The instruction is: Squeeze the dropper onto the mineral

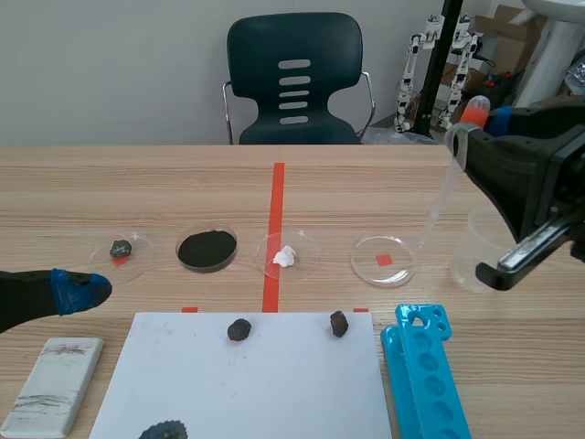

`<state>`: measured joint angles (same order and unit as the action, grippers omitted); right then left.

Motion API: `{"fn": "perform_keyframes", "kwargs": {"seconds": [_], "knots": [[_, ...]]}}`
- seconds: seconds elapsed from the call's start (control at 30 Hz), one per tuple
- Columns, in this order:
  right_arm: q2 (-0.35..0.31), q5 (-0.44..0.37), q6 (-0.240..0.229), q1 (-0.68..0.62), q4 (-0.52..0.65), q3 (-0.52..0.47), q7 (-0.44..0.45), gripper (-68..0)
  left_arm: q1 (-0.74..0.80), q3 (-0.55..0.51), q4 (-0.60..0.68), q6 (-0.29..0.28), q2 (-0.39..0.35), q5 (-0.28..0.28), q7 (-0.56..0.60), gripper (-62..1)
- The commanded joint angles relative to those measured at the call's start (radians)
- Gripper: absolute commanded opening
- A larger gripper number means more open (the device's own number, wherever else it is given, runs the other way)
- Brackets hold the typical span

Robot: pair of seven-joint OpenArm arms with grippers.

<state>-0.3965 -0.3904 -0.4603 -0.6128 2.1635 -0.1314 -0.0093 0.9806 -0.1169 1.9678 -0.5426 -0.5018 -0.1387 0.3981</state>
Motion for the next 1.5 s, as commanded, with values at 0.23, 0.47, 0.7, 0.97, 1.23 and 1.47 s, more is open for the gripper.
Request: {"fn": "perform_keyframes", "kwargs": {"seconds": [0.23, 0.47, 0.7, 0.97, 1.23, 1.47], "knots": [[-0.013, -0.006, 0.003, 0.012, -0.003, -0.002, 0.012, -60.9, -0.003, 0.003, 0.013, 0.002, 0.002, -0.013, 0.017, 1.4], [-0.013, -0.006, 0.003, 0.012, -0.003, -0.002, 0.016, -60.9, -0.003, 0.003, 0.013, 0.002, 0.002, -0.013, 0.017, 1.4], [-0.013, -0.007, 0.004, 0.021, -0.003, -0.001, 0.077, -60.9, -0.003, 0.003, 0.013, 0.002, 0.002, -0.013, 0.017, 1.4], [-0.010, -0.007, 0.030, 0.113, -0.021, 0.003, 0.056, -60.9, -0.003, 0.003, 0.014, 0.002, 0.002, -0.013, 0.017, 1.4], [-0.010, -0.007, 0.038, 0.256, -0.134, 0.099, 0.018, -60.9, -0.003, 0.003, 0.014, 0.002, 0.002, -0.013, 0.017, 1.4], [-0.010, -0.006, 0.053, 0.409, -0.286, 0.206, 0.007, -60.9, -0.003, 0.003, 0.014, 0.002, 0.002, -0.013, 0.017, 1.4]]}}
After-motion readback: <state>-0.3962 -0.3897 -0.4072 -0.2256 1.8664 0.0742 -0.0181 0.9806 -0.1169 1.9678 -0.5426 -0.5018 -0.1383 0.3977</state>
